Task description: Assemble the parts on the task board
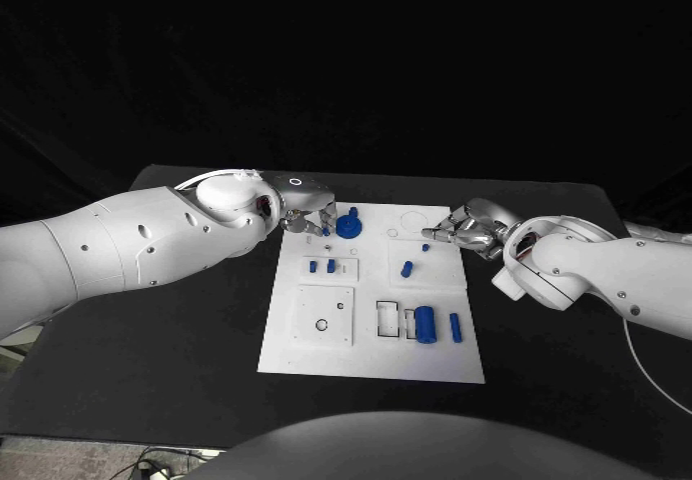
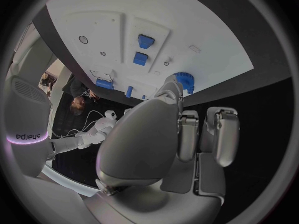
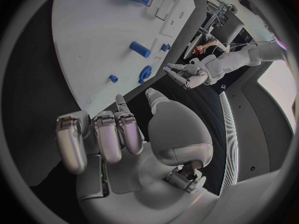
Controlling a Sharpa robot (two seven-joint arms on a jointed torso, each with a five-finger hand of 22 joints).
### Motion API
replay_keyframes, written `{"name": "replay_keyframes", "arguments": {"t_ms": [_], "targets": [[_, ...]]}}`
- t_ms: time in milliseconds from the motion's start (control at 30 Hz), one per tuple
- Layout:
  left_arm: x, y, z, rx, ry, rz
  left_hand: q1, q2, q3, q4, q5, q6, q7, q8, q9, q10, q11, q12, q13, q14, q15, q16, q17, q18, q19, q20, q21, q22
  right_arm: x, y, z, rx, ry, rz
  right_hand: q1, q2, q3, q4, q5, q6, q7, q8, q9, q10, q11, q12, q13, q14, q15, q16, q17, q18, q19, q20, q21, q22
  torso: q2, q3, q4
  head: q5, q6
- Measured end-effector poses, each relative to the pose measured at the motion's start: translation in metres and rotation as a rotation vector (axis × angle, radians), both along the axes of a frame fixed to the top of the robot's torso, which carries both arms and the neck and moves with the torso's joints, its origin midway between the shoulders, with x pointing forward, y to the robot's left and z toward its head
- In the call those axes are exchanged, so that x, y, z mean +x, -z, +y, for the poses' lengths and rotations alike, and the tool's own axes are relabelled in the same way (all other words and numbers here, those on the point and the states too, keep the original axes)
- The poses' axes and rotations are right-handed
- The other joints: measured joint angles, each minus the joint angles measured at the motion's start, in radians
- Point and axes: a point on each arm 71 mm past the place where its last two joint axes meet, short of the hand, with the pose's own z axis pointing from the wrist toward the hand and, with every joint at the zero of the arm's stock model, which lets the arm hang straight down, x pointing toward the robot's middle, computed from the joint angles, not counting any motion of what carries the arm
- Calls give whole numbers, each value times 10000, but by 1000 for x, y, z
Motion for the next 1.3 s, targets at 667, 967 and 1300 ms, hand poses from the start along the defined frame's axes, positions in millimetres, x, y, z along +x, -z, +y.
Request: {"name": "replay_keyframes", "arguments": {"t_ms": [667, 967, 1300], "targets": [[-1, 7, -2, 318, -72, 594, -24, 23, 150, -13, 32, -179, 35, -175, -61, -144, 70, -64, -13, -33, 33, 1, -7, 1, 0, 0, 0, 0, 0, 0, 0, 1, -4, 8, 0, 0, 0, 0, 0, 0, 0, 0, -2, 0, 0, 0, -2, 0, 0, 0, -2, 0, 0, 0, 0, -2, 0, 0, 4, -11, 0], [-1, 10, -4, 481, -92, 796, -23, 22, 194, -1, 31, -196, 17, -175, -64, -166, 53, -64, -9, -33, 33, 1, -6, 0, 0, 0, 0, 0, 0, 0, 0, -1, -9, 16, 0, 0, 0, 0, 0, 0, 0, 0, -3, 0, 0, 0, -4, 0, 0, 0, -3, 0, 0, 0, 0, -3, -2, 0, 5, 4, 0], [-1, 14, -6, 629, -76, 896, -23, 22, 224, -31, 29, -197, 16, -177, -83, -197, 53, -64, -8, -33, 33, 1, -5, 0, 0, 0, 0, 0, 0, 0, 0, -2, -18, 28, 0, 0, -30, 30, 0, 53, -53, 0, 16, 0, 0, 0, -5, 0, 0, 0, -4, 0, 0, 0, 0, -4, -2, 1, -2, 1, 0]]}}
